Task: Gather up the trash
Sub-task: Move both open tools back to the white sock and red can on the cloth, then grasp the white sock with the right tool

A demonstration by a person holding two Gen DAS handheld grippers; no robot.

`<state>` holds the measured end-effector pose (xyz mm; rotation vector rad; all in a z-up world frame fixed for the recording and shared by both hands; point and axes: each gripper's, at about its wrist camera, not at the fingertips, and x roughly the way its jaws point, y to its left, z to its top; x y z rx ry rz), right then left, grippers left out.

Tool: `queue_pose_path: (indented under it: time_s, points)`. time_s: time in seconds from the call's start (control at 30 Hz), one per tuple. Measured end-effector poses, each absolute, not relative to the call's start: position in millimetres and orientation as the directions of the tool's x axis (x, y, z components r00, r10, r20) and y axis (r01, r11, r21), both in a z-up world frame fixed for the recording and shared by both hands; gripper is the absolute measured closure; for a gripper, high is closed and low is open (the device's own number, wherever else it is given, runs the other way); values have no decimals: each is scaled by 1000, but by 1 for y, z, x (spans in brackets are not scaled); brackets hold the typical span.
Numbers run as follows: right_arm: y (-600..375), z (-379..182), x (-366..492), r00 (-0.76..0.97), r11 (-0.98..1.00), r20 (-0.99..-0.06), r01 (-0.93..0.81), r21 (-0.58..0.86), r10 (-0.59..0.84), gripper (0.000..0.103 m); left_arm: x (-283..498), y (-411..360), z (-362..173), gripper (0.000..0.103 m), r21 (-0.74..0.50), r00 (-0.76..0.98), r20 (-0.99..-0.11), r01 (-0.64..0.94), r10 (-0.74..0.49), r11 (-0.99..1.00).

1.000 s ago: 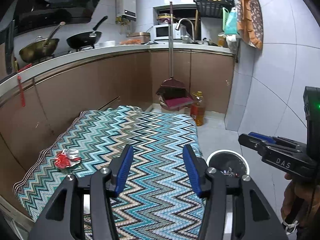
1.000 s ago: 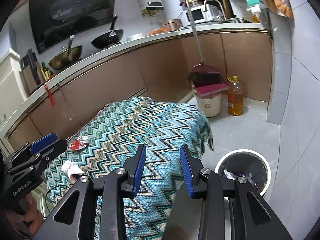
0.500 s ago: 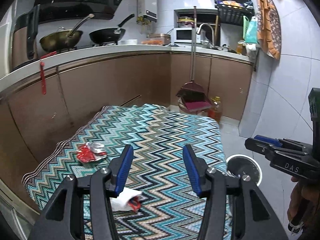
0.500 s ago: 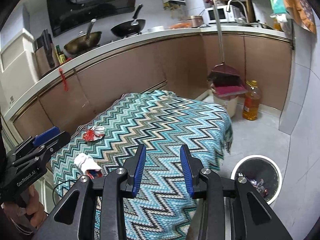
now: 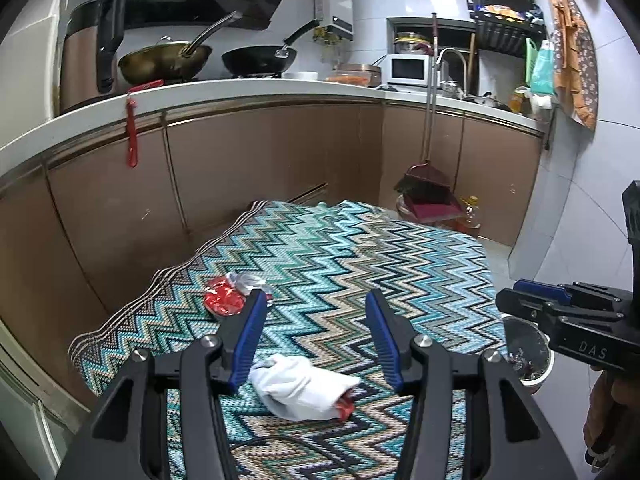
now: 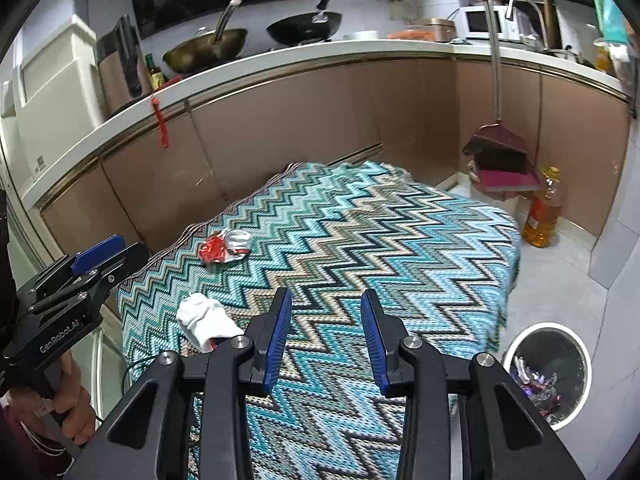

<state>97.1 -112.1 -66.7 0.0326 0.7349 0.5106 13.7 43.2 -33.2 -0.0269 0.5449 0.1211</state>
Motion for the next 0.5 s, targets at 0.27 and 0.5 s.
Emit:
queue_pose_path:
  time_s: [0.27, 0.5]
  points:
    - [-77, -77, 106, 573, 849, -659, -487, 203, 487, 65, 19, 72, -44, 54, -2, 829, -541, -167, 139, 986]
    - [-47, -88, 115, 522, 820, -682, -534, 207, 512, 61, 28, 97, -58, 54, -8, 807, -568, -203, 162, 979]
